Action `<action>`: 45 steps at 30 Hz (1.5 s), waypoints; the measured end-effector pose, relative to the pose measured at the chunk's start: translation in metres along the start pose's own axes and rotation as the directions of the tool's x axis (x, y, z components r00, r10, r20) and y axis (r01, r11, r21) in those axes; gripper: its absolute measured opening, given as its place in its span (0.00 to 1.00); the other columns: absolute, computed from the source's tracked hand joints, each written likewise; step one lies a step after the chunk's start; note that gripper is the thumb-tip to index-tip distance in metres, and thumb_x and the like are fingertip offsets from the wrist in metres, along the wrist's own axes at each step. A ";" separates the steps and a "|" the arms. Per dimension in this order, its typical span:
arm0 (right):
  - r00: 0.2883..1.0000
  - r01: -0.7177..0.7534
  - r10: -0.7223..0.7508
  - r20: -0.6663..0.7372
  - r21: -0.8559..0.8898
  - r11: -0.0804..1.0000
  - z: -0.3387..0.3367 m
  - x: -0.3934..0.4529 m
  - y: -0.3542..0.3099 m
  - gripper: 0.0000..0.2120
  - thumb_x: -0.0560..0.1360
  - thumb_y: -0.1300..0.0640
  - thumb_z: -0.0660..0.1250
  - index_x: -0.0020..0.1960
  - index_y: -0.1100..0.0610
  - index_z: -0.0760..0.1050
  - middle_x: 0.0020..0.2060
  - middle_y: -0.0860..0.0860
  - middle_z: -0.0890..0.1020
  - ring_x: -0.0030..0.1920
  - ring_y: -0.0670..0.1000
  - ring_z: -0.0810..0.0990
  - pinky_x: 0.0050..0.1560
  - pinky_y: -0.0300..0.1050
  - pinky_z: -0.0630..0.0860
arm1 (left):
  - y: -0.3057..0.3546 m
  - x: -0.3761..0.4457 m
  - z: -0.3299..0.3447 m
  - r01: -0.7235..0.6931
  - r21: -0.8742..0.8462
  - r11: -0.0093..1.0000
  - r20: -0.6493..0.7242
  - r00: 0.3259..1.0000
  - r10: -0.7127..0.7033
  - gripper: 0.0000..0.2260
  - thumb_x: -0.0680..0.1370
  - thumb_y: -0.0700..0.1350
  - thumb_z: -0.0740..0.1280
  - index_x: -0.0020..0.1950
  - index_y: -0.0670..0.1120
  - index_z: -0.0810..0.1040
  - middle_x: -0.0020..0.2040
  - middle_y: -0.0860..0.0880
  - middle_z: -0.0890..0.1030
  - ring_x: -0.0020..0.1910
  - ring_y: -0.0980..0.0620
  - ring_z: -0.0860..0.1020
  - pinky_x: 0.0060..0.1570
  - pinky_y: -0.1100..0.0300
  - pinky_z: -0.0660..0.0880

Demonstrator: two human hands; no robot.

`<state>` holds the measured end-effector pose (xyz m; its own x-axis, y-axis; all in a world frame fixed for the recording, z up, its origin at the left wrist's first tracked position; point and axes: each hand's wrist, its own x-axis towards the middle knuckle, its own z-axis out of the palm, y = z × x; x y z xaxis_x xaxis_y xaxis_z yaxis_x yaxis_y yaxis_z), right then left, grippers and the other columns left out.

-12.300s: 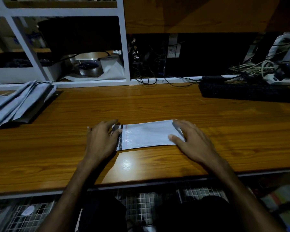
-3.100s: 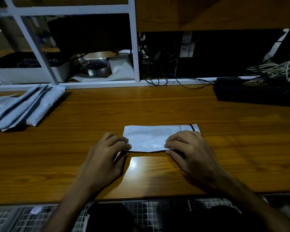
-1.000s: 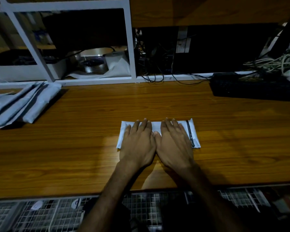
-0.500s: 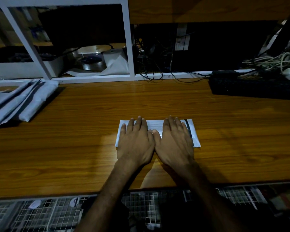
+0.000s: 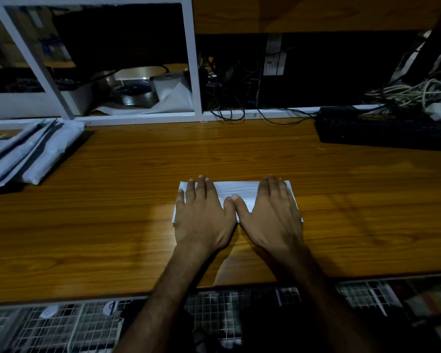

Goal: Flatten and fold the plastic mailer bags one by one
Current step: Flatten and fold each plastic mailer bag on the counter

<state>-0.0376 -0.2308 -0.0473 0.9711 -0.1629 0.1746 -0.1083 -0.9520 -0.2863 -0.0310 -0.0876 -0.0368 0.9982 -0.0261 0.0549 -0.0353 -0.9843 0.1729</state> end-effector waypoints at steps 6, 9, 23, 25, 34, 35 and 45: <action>1.000 -0.008 0.008 0.012 -0.025 1.000 -0.012 -0.005 0.004 0.45 0.80 0.28 0.46 0.83 0.61 0.52 0.83 0.59 0.55 0.83 0.58 0.51 0.82 0.53 0.49 | -0.002 0.000 0.006 0.028 -0.025 0.999 -0.021 0.999 -0.029 0.42 0.81 0.70 0.42 0.85 0.42 0.49 0.85 0.42 0.49 0.84 0.44 0.46 0.81 0.42 0.44; 1.000 -0.023 0.024 0.019 -0.024 0.999 -0.012 -0.004 0.006 0.48 0.78 0.26 0.42 0.83 0.61 0.52 0.83 0.58 0.55 0.83 0.57 0.52 0.82 0.53 0.49 | -0.009 0.004 0.008 0.035 -0.022 0.999 -0.031 0.999 -0.036 0.46 0.78 0.74 0.40 0.85 0.42 0.48 0.85 0.43 0.48 0.84 0.44 0.46 0.81 0.41 0.43; 0.998 0.023 -0.020 0.057 -0.045 0.999 -0.024 -0.004 0.051 0.35 0.84 0.36 0.39 0.84 0.55 0.52 0.84 0.52 0.53 0.83 0.53 0.51 0.82 0.57 0.47 | -0.060 -0.004 -0.009 0.099 0.026 0.995 0.055 0.993 -0.100 0.34 0.83 0.64 0.37 0.85 0.48 0.41 0.85 0.44 0.42 0.84 0.42 0.39 0.78 0.33 0.37; 0.997 0.039 -0.034 0.065 -0.065 0.997 -0.026 -0.005 0.055 0.32 0.85 0.39 0.38 0.84 0.54 0.52 0.84 0.52 0.54 0.83 0.54 0.51 0.82 0.58 0.48 | -0.067 -0.006 -0.012 0.100 0.025 0.995 0.057 0.993 -0.101 0.31 0.85 0.62 0.38 0.85 0.50 0.41 0.85 0.44 0.42 0.84 0.42 0.39 0.77 0.32 0.37; 0.998 0.046 -0.044 0.054 -0.026 0.999 -0.029 -0.010 0.066 0.27 0.87 0.46 0.42 0.84 0.53 0.53 0.83 0.51 0.55 0.83 0.52 0.51 0.82 0.55 0.46 | -0.084 -0.016 -0.017 0.089 0.033 0.996 0.043 0.995 -0.090 0.27 0.86 0.59 0.41 0.85 0.53 0.44 0.85 0.44 0.44 0.84 0.40 0.41 0.77 0.30 0.41; 0.998 0.044 -0.043 0.051 -0.023 0.999 -0.029 -0.011 0.068 0.27 0.87 0.46 0.42 0.84 0.53 0.53 0.83 0.51 0.55 0.83 0.52 0.51 0.82 0.55 0.46 | -0.085 -0.017 -0.017 0.087 0.028 0.996 0.044 0.995 -0.089 0.27 0.86 0.59 0.41 0.85 0.54 0.45 0.85 0.44 0.44 0.84 0.40 0.41 0.77 0.30 0.41; 1.000 -0.003 0.003 -0.005 0.074 0.997 -0.040 -0.016 0.081 0.24 0.87 0.53 0.53 0.82 0.53 0.59 0.82 0.53 0.61 0.81 0.53 0.58 0.80 0.54 0.52 | -0.095 -0.025 -0.021 0.027 -0.014 1.000 -0.051 0.998 -0.028 0.24 0.86 0.54 0.49 0.83 0.51 0.59 0.84 0.41 0.56 0.83 0.37 0.50 0.76 0.29 0.50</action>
<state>-0.0703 -0.3153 -0.0355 0.9695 -0.1676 0.1786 -0.0952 -0.9297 -0.3558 -0.0537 0.0097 -0.0342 0.9950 0.0103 0.0997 -0.0087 -0.9820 0.1885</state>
